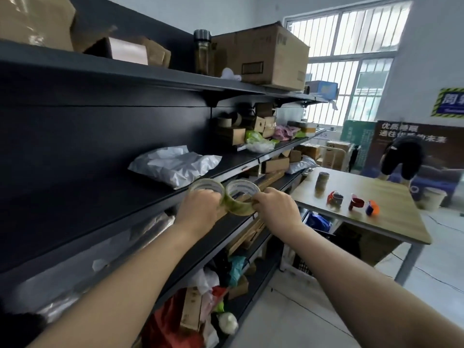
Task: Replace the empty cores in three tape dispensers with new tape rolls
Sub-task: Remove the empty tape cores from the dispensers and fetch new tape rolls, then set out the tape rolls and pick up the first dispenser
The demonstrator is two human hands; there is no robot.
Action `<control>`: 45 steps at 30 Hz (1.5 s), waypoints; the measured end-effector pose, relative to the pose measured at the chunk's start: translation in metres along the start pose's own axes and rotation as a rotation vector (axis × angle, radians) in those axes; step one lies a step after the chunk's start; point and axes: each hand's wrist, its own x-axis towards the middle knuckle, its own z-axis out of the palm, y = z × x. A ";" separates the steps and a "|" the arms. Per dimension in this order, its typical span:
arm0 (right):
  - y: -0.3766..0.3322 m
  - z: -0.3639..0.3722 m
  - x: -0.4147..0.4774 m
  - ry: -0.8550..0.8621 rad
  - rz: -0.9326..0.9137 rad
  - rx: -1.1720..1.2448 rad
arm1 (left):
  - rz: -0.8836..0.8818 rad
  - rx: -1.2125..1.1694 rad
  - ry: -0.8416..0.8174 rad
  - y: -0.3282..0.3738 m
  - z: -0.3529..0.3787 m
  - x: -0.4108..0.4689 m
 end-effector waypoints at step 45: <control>0.547 0.130 0.100 -0.313 0.550 -0.104 | 0.298 -0.353 -0.339 0.346 0.414 0.382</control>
